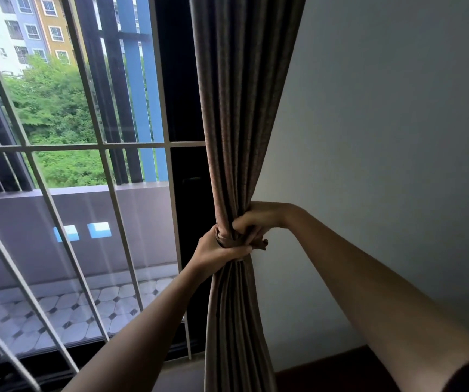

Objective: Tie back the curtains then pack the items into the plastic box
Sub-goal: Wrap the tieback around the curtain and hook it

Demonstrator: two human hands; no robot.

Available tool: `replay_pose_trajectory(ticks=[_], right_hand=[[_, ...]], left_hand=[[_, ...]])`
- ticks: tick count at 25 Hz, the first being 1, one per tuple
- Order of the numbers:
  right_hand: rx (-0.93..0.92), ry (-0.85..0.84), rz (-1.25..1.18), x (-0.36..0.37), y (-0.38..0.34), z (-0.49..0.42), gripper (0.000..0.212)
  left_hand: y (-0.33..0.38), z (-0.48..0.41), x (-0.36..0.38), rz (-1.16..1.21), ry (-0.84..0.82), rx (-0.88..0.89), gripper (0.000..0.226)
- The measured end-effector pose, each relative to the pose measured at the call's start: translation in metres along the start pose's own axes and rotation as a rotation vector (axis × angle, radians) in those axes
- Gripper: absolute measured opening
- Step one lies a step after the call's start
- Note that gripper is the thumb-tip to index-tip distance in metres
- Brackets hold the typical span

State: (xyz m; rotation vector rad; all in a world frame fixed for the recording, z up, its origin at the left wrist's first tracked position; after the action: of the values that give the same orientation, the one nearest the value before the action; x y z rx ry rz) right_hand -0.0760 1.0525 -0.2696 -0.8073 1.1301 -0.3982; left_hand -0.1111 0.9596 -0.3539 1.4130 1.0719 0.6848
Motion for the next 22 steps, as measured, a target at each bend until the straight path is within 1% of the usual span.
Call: replay_pose_trajectory(ticks=[1,2,3,4,5,8,9,10,12,13,16,17,18,20,22], right_hand=[[0.001,-0.013,-0.001,-0.002,0.004,0.0,0.006],[-0.006,-0.005,0.017,-0.005,0.01,-0.001,0.02],[-0.009,0.026,0.054,-0.009,0.017,-0.004,0.047],[-0.012,0.065,0.057,-0.01,0.027,-0.006,0.069],[-0.022,0.09,0.008,-0.009,0.037,-0.008,0.073],[-0.021,0.161,-0.302,-0.001,0.062,-0.014,0.048],[-0.018,0.194,-0.332,-0.001,0.065,-0.014,0.047],[-0.027,0.213,-0.357,0.0,0.067,-0.015,0.052],[-0.062,0.214,-0.253,0.002,0.067,-0.018,0.064],[-0.074,0.202,-0.199,0.002,0.067,-0.02,0.064],[-0.133,0.168,-0.171,0.006,0.069,-0.024,0.051],[-0.145,0.169,-0.193,0.008,0.07,-0.025,0.046],[-0.16,0.176,-0.264,0.01,0.073,-0.026,0.042],[-0.154,0.196,-0.446,0.016,0.083,-0.03,0.042],[-0.15,0.206,-0.454,0.019,0.089,-0.036,0.044]], left_hand=[[0.001,0.0,-0.001,0.012,0.048,0.006,0.057],[0.001,0.001,0.0,0.025,0.073,0.008,0.053],[0.001,0.002,0.001,0.037,0.086,0.011,0.05],[0.0,0.002,0.0,0.048,0.097,0.014,0.05],[-0.001,0.002,-0.003,0.061,0.106,0.022,0.051],[-0.003,0.0,-0.012,0.081,0.121,0.048,0.056],[-0.004,-0.001,-0.013,0.077,0.119,0.056,0.056],[-0.004,-0.001,-0.014,0.072,0.117,0.065,0.055],[-0.005,0.0,-0.016,0.061,0.118,0.08,0.05],[-0.005,0.0,-0.017,0.055,0.115,0.085,0.048],[-0.004,0.002,-0.017,0.033,0.092,0.112,0.042],[-0.005,0.001,-0.017,0.034,0.089,0.118,0.041],[-0.006,0.001,-0.019,0.04,0.093,0.119,0.041],[-0.009,-0.002,-0.024,0.059,0.098,0.114,0.042],[-0.012,-0.006,-0.028,0.063,0.088,0.111,0.041]])
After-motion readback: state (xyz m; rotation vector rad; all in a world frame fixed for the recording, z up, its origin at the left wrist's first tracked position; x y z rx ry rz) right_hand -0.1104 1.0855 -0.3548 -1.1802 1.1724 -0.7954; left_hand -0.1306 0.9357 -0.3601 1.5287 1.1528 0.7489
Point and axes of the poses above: each hand's wrist, its own z-axis away from the middle knuckle, its own x-axis out of the palm, y = z × x, the point moved 7 cm from there along -z, towards the middle knuckle, and after that the axes turned 8 degrees about -x, right-handed, at the moved point
